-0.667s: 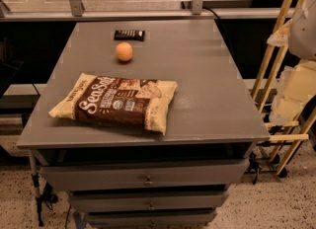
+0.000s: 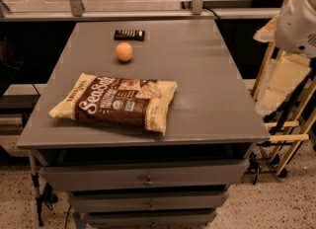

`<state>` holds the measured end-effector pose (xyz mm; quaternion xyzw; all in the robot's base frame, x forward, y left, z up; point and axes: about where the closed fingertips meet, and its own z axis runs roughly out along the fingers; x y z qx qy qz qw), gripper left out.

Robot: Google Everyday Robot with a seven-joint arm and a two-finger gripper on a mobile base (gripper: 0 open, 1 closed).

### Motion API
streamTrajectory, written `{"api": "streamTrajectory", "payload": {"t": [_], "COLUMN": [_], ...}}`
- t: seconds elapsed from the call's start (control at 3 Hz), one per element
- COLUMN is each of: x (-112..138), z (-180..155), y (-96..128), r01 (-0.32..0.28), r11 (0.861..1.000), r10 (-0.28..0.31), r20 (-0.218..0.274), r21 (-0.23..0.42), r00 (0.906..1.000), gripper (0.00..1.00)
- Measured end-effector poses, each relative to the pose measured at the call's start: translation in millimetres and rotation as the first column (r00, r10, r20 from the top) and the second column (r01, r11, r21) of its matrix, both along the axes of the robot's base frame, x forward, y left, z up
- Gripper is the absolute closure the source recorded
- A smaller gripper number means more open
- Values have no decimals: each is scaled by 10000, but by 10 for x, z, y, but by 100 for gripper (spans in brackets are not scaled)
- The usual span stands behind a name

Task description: Pick orange

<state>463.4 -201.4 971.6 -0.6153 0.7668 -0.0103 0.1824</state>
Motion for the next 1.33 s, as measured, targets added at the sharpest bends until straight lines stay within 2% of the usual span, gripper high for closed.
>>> {"api": "streamTrajectory", "payload": {"t": [0.33,0.67,1.0,1.33], "x": [597,968,969,1147], "z": [-22,-23,-23,-33], "y": [617,1157,1158,1212], "r01": [-1088,-928,-929,-989], "r11": [9794,9290,9290,9237], "r10": [1029,839,839,787], "r20": [435,405,406,694], "r21": [1698,3583,3583,3700], "r00": [9937,9957,9956,9945], "gripper": [0,0,0,0]}}
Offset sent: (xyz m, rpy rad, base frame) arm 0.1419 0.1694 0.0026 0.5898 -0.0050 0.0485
